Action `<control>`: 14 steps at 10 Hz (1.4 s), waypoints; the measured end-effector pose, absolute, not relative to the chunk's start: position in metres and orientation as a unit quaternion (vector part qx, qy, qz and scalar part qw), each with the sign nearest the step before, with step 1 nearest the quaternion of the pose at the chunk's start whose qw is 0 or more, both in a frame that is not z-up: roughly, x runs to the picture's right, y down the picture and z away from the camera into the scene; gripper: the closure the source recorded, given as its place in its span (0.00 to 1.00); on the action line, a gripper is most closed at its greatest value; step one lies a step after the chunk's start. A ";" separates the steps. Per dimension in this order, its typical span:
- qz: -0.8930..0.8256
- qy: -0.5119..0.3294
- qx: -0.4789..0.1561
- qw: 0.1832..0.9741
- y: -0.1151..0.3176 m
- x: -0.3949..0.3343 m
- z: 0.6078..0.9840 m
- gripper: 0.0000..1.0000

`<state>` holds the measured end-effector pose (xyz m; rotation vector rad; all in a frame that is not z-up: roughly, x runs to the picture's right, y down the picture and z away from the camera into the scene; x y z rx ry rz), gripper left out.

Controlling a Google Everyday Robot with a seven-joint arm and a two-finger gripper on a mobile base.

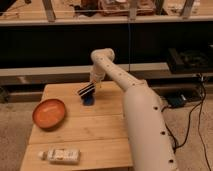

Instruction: Place the eraser on the white sponge

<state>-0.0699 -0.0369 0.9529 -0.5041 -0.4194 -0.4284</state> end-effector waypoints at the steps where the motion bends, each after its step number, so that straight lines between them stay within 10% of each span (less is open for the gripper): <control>1: -0.210 -0.204 -0.246 0.924 -0.037 -0.070 0.953 0.89; 10: -0.246 -0.209 -0.249 0.913 -0.040 -0.072 0.954 0.89; 14: -0.259 -0.209 -0.250 0.909 -0.042 -0.070 0.954 0.66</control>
